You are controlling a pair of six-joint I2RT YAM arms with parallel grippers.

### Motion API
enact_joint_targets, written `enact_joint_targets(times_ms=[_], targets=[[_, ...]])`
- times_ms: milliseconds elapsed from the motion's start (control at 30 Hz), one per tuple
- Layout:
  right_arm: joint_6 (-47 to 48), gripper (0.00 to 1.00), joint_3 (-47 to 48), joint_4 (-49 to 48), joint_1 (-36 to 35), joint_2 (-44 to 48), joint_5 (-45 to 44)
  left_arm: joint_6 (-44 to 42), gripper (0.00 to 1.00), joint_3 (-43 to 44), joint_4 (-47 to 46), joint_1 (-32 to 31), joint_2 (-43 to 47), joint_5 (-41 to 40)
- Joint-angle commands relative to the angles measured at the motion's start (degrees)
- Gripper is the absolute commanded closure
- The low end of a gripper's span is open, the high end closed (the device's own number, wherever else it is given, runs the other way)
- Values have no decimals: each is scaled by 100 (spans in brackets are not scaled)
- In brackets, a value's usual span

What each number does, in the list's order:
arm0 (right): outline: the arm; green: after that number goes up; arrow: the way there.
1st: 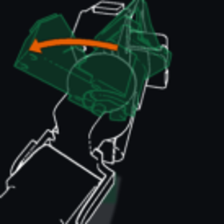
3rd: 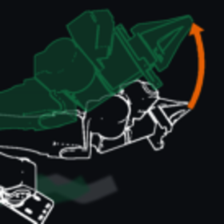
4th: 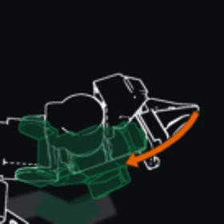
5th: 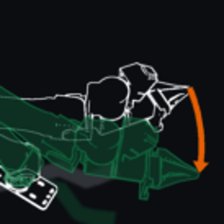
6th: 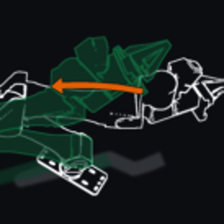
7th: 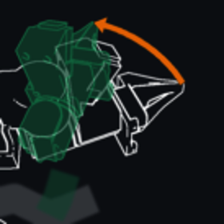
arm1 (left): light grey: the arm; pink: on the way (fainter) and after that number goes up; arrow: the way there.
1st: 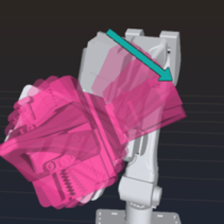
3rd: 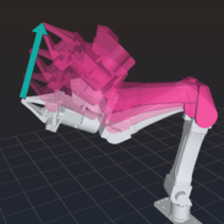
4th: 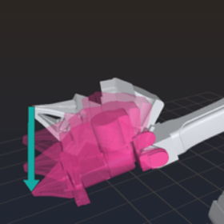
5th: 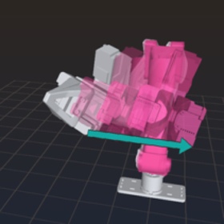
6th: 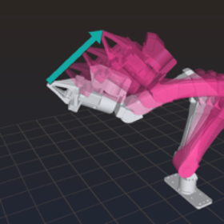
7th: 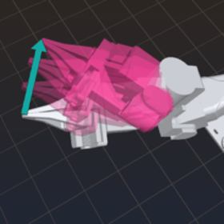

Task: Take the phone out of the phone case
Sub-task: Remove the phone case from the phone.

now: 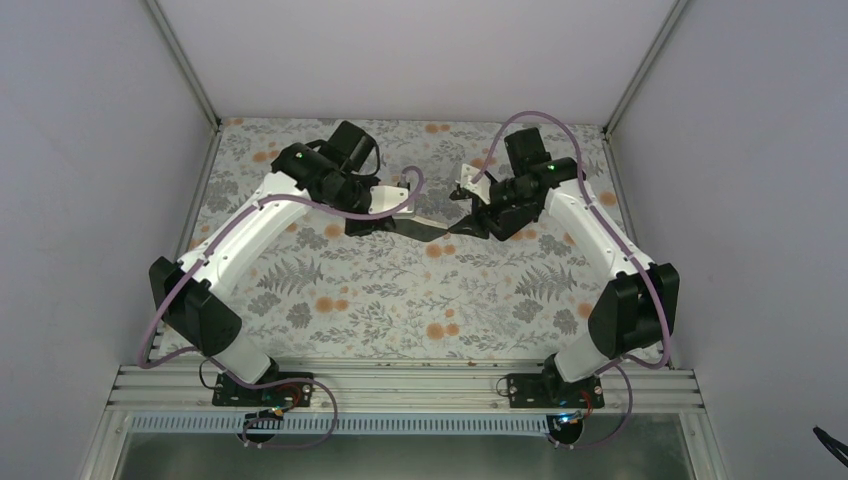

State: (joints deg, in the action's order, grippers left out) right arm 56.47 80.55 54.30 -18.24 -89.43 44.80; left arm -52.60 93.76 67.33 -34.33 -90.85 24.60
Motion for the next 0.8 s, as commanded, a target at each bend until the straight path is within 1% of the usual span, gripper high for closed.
enact_joint_targets(times_ms=[0, 100, 200, 300, 400, 500, 600, 700, 767], targets=[[-732, 17, -40, -1289, -90, 30, -291, -51, 98, 437, 163, -140, -11, 1162], [-969, 17, 20, -1653, -152, 8, -388, -87, 98, 718, 385, -243, -141, 1516], [-1046, 17, 204, -1672, -321, -86, -452, -146, 98, 966, 507, -267, -240, 1778], [-1125, 17, 234, -1724, -618, -69, -581, -143, 98, 1021, 443, -268, -290, 1945], [-1146, 16, 216, -1685, -987, -7, -472, -84, 98, 991, 253, -268, -330, 1994], [-1068, 15, 558, -1260, -1276, -91, 219, 57, 98, 985, -47, -268, -341, 1974], [-894, 15, 1346, -364, -1478, -441, 1229, 293, 98, 956, -583, -260, -305, 1756], [-616, 15, 2036, 551, -1683, -979, 2139, 653, 98, 773, -1461, -241, -159, 1463], [-111, 17, 2425, 1302, -1794, -1340, 2909, 869, 98, 571, -2131, -229, -10, 1217]])
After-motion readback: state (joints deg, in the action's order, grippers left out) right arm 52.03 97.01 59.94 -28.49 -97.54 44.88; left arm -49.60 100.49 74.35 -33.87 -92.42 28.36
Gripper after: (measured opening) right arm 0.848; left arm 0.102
